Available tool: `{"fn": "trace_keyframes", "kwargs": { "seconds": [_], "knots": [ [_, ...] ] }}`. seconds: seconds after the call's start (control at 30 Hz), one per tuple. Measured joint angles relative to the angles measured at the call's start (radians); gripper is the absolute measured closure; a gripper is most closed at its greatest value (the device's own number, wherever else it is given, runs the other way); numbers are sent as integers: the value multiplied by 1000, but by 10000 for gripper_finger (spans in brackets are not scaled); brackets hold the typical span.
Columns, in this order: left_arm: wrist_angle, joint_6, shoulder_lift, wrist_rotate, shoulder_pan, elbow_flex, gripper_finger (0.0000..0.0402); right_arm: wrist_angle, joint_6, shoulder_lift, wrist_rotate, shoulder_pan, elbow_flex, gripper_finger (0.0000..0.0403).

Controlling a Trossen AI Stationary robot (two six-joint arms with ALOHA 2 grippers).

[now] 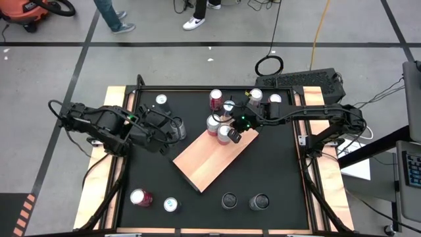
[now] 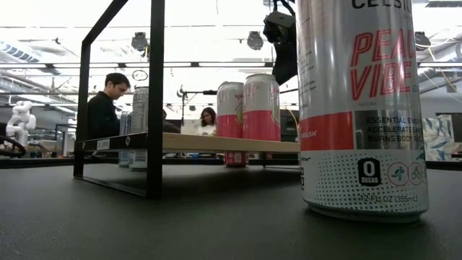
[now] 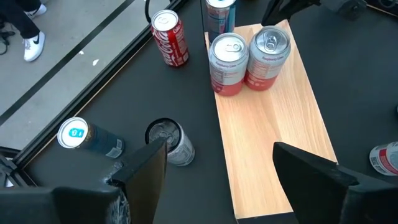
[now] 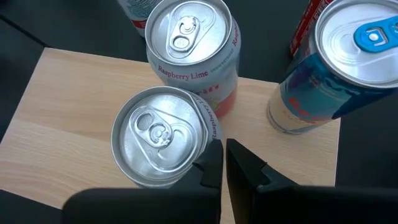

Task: Place canned beverage on shelf
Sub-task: Adjust the soda cans on the shelf, then put the top right red white soda can on the shelf

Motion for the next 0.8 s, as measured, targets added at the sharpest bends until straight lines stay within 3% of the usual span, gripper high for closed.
{"fn": "trace_keyframes", "kwargs": {
  "seconds": [0.5, 0.8],
  "knots": [
    [22, 16, -33, 28, 23, 0, 107, -97, 49, -69, 1, 0, 25, 403],
    [244, 286, -59, 243, 148, 0, 107, -108, 114, -205, -26, 2, 25, 403]
  ]
}}
